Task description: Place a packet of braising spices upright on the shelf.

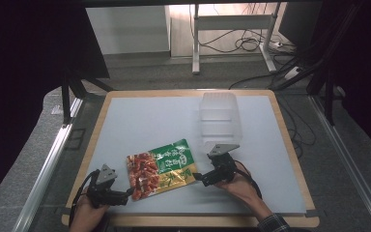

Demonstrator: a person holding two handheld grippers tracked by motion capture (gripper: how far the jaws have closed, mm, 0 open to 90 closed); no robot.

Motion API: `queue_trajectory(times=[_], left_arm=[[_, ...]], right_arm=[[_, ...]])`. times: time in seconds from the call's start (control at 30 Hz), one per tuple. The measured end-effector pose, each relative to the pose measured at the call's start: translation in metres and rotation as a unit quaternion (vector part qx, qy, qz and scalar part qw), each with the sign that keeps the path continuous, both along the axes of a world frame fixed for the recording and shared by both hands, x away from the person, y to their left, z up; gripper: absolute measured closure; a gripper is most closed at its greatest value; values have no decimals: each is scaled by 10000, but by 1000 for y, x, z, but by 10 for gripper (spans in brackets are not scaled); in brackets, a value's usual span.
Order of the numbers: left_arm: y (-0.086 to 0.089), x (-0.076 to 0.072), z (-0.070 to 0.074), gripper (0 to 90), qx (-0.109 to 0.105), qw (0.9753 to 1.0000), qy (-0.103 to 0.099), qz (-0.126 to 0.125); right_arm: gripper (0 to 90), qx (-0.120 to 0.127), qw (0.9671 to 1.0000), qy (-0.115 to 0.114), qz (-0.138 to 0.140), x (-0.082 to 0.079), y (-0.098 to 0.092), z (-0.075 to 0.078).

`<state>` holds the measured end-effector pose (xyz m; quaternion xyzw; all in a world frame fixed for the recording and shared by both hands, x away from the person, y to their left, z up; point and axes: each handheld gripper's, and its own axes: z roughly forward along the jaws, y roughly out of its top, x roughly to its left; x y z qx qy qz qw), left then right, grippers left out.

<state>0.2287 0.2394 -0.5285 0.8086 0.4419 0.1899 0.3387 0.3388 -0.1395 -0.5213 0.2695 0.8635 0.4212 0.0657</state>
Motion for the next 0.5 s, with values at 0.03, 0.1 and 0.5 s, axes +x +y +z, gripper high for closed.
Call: queue_trajectory(times=[0.03, 0.1, 0.5], left_arm=[[0, 0, 0, 34, -5, 10000, 4, -1], [0, 0, 0, 34, -12, 10000, 7, 0], [0, 0, 0, 34, -17, 10000, 12, 1]], right_arm=[[19, -10, 10000, 23, 17, 0, 2, -1], [21, -60, 9999, 107, 62, 1, 6, -1], [152, -400, 9987, 299, 108, 7, 24, -6]])
